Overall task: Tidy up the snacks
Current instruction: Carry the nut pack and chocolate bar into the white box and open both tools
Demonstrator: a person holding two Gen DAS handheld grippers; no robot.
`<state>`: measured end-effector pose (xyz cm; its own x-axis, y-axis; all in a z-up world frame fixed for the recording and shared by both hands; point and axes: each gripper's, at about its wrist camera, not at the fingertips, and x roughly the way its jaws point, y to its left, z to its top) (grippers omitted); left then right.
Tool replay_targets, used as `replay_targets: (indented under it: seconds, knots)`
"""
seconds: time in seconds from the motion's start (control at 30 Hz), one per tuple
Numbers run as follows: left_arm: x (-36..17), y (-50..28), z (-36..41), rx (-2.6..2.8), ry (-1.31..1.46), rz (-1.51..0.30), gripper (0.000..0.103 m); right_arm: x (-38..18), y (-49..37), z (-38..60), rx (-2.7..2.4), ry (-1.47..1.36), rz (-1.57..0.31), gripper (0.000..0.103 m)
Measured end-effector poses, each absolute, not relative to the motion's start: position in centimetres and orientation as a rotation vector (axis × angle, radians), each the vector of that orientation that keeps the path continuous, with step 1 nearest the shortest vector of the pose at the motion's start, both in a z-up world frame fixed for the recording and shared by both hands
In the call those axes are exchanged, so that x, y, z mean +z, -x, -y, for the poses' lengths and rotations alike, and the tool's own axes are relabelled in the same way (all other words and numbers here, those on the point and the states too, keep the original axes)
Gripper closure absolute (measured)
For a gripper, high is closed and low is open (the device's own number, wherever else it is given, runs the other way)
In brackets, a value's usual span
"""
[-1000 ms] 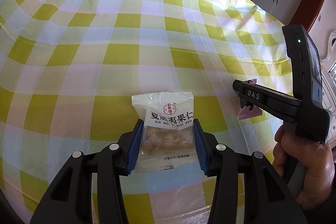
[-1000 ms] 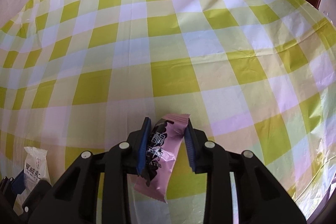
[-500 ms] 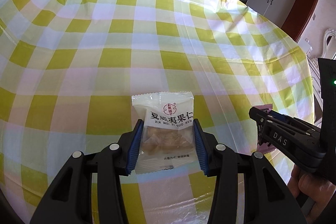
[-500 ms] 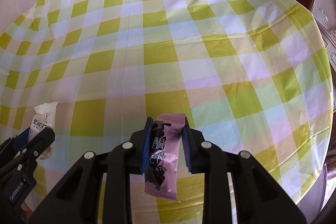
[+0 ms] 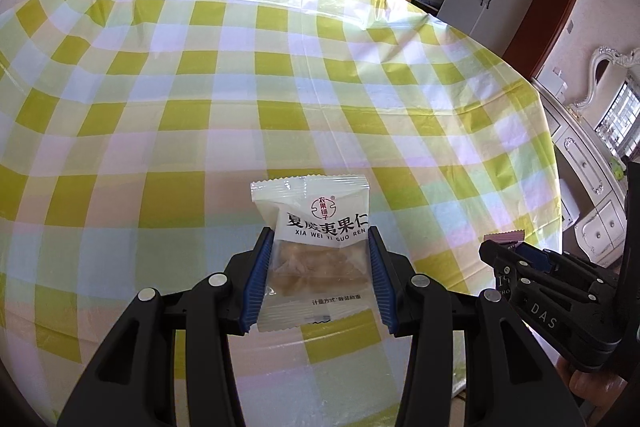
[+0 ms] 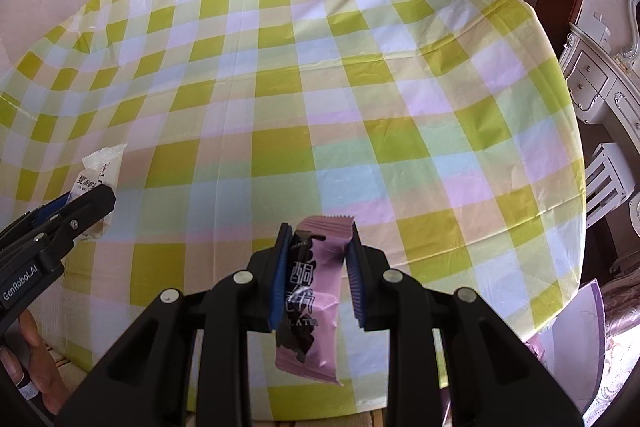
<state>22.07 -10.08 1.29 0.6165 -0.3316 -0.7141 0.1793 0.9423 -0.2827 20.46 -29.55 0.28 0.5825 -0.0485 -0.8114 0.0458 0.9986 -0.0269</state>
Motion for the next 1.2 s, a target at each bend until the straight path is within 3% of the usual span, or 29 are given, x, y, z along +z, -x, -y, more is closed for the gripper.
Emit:
replay_targets:
  seconds: [0.7,1.2]
  knots:
    - [3.9,-14.2,19.5,-0.575,0.108,-0.866,0.059,1.4,-10.3,38.1,-0.19,-0.024,-0.965,0.077]
    - [2.7,-10.6,26.0,-0.762,0.109,-0.99,0.059,1.0,-5.3,44.9,-0.295,-0.1,-0.973,0.077]
